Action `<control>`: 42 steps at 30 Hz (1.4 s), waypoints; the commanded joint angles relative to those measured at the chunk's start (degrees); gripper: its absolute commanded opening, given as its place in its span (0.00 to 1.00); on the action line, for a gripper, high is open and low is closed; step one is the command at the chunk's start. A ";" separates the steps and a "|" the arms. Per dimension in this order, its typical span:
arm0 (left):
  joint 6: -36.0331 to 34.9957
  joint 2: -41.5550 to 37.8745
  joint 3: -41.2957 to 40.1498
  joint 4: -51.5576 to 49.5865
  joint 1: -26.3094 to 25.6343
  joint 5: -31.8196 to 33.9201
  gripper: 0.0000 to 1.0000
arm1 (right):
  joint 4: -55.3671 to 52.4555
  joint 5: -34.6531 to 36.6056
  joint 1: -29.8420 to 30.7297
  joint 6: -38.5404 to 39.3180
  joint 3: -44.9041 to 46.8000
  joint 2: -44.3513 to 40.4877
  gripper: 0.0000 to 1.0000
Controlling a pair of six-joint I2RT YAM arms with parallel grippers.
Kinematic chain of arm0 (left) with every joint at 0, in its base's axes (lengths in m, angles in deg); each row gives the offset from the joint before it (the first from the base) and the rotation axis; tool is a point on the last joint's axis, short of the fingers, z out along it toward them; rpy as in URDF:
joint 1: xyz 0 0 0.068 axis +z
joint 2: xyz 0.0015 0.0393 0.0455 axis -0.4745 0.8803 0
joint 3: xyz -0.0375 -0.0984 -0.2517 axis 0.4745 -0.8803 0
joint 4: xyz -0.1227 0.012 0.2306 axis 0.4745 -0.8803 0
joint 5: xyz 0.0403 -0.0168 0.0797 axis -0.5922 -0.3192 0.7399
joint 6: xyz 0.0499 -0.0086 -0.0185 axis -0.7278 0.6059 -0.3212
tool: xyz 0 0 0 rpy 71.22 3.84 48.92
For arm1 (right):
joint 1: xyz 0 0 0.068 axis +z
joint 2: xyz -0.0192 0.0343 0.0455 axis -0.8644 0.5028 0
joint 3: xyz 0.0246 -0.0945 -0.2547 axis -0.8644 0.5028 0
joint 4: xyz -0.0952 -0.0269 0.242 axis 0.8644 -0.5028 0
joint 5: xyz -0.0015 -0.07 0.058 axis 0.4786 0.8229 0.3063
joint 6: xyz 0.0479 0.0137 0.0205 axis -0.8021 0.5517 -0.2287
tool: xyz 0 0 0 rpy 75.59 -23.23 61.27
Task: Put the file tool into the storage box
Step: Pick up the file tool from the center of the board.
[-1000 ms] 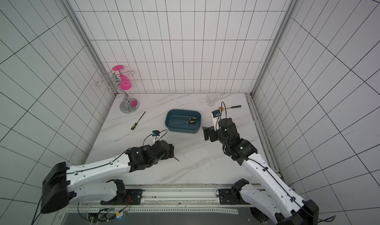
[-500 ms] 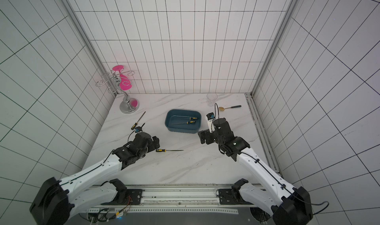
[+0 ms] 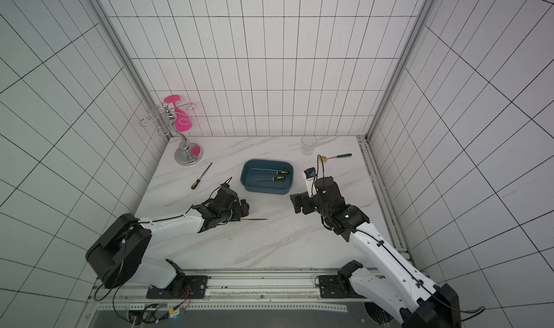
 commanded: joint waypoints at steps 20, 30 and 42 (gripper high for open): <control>7.18 -4.95 -0.22 -9.93 -15.01 4.62 0.98 | -0.90 1.76 0.27 -1.73 1.87 0.38 0.98; 6.25 -1.52 -1.20 -7.31 -11.78 10.37 0.98 | -0.19 -1.56 0.32 -1.64 1.78 2.66 0.97; 6.55 -5.25 -0.93 -9.46 -8.82 12.20 0.98 | -0.04 -7.91 0.78 -0.76 0.00 7.32 0.96</control>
